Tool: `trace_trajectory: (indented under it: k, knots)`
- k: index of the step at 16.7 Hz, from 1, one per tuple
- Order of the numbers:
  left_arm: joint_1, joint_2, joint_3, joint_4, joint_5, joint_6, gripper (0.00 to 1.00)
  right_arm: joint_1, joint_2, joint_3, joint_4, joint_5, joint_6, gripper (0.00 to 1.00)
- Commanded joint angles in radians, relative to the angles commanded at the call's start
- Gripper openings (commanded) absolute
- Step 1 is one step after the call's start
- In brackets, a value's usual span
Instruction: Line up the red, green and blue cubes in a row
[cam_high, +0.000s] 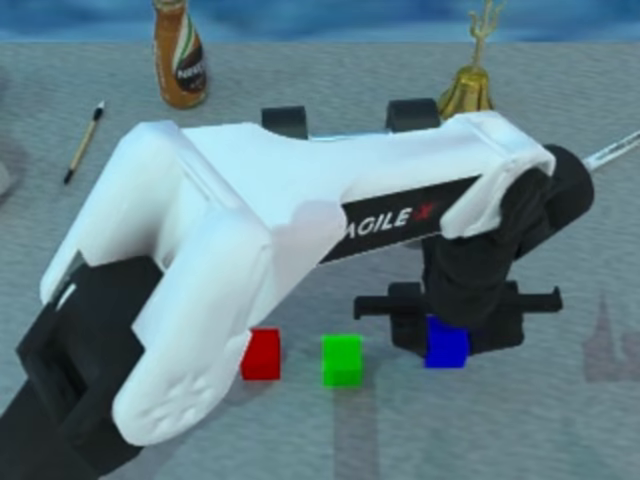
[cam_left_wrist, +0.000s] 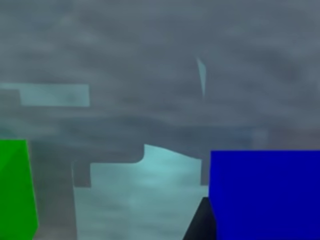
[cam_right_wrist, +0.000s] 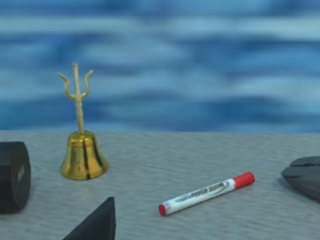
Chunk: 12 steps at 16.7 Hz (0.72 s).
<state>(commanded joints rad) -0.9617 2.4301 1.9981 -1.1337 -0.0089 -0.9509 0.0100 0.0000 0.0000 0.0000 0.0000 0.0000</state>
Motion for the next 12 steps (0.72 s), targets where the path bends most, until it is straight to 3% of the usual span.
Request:
trace_trajectory:
  k: [10, 12]
  knots:
    - [0.000, 0.000, 0.000, 0.000, 0.000, 0.000, 0.98, 0.000, 0.000, 0.000, 0.000, 0.000, 0.000, 1.00]
    - [0.000, 0.000, 0.000, 0.000, 0.000, 0.000, 1.00, 0.000, 0.000, 0.000, 0.000, 0.000, 0.000, 1.00]
